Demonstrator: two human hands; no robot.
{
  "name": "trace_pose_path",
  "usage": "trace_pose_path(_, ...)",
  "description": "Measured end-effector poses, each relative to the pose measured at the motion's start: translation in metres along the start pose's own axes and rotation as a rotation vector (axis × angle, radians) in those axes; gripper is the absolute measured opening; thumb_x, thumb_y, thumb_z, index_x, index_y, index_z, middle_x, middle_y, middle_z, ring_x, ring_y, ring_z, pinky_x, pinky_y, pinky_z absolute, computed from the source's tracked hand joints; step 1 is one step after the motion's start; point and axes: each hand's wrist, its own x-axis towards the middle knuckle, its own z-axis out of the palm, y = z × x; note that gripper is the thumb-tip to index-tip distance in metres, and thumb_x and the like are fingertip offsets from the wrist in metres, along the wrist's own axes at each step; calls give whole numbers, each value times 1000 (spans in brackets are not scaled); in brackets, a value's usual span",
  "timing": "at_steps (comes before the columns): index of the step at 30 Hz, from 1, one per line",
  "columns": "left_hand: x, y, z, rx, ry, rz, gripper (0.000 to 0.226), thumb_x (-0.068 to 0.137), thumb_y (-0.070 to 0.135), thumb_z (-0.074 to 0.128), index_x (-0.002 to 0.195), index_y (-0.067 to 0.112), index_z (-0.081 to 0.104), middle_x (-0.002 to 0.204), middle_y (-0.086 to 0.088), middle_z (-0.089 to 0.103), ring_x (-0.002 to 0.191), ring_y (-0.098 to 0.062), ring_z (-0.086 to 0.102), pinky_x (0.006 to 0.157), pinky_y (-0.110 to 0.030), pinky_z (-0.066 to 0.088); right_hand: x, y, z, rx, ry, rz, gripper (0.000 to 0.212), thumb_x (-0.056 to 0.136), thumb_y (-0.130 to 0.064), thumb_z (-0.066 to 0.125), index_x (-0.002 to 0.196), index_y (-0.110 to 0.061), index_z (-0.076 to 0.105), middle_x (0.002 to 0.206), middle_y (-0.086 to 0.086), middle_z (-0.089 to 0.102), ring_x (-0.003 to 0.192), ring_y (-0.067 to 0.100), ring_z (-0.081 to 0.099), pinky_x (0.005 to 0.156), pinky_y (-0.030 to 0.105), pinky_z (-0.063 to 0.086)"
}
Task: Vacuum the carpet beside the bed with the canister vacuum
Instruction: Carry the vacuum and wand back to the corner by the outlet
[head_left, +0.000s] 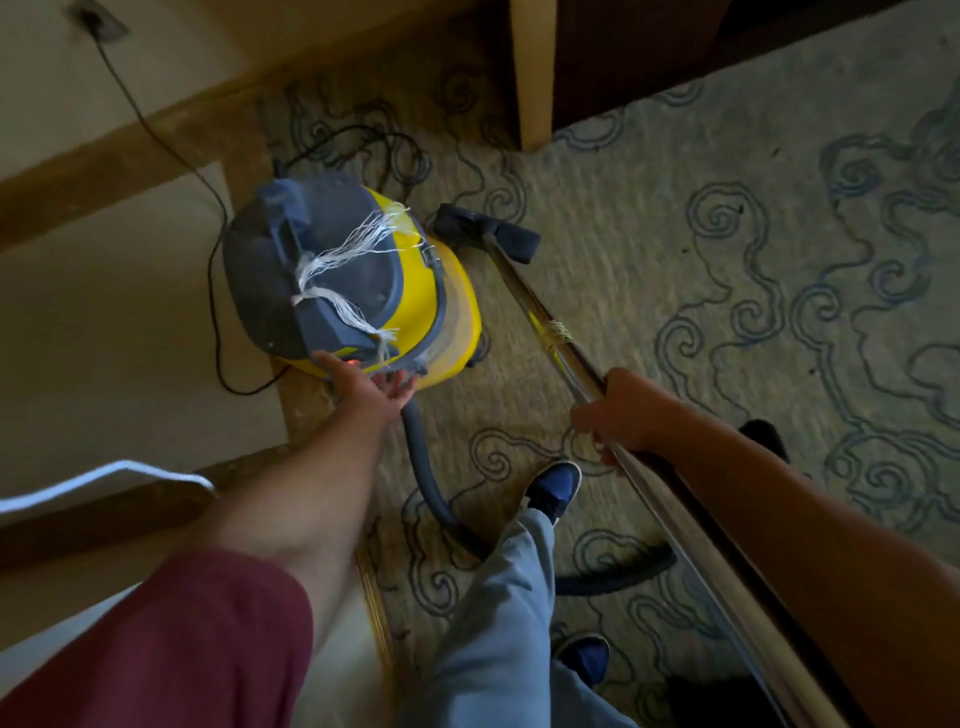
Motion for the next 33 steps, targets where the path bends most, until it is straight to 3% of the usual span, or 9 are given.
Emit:
trace_pose_path(3,14,12,-3,-72,-13,-4,97,82,85,46,151,17,41,158,-13,38,138,-34,49,102,-53,48,11,-9,0,-84,4,-30,23,79,-23,72,82,-6,56,77,16,71,54,24,68,51,40,59)
trace_pose_path(6,21,16,-4,-100,-8,2,93,85,79,53,149,13,42,155,-10,40,132,-29,53,102,-48,51,16,-19,-2,-133,5,-42,23,79,-23,71,81,-7,55,85,19,70,68,29,68,67,48,59)
trace_pose_path(10,22,18,9,-120,1,-18,84,90,71,54,154,19,38,156,-5,40,138,-22,50,104,-39,49,19,-24,-7,-93,3,0,20,78,-19,70,83,-6,55,72,14,69,50,23,67,50,40,58)
trace_pose_path(14,17,19,21,-122,78,3,85,91,71,52,159,25,29,161,-3,35,141,-21,48,112,-39,46,20,-22,-12,-49,17,25,18,78,-15,69,81,-2,56,67,15,68,45,25,66,41,33,54)
trace_pose_path(18,11,20,23,-86,124,17,83,95,70,48,161,26,23,168,-3,26,149,-21,38,116,-36,42,20,-20,-20,-59,13,51,20,77,-16,69,83,-1,57,68,17,69,49,28,68,46,40,57)
trace_pose_path(20,11,22,21,-80,116,-1,82,94,71,47,161,27,26,168,-3,25,150,-21,37,118,-36,39,22,-22,-23,-21,16,72,20,78,-14,69,85,0,57,68,17,67,44,25,66,42,34,53)
trace_pose_path(28,12,21,19,-108,136,19,85,89,75,53,155,24,39,162,1,40,144,-17,45,119,-32,38,29,-30,-25,17,0,103,19,81,-10,69,89,-1,53,73,16,64,37,19,62,37,26,47)
trace_pose_path(33,14,21,22,-151,159,53,84,88,74,55,156,27,39,161,5,41,144,-10,45,117,-28,38,32,-32,-19,-52,3,79,22,81,-15,69,90,-2,55,72,15,68,45,23,67,41,28,50)
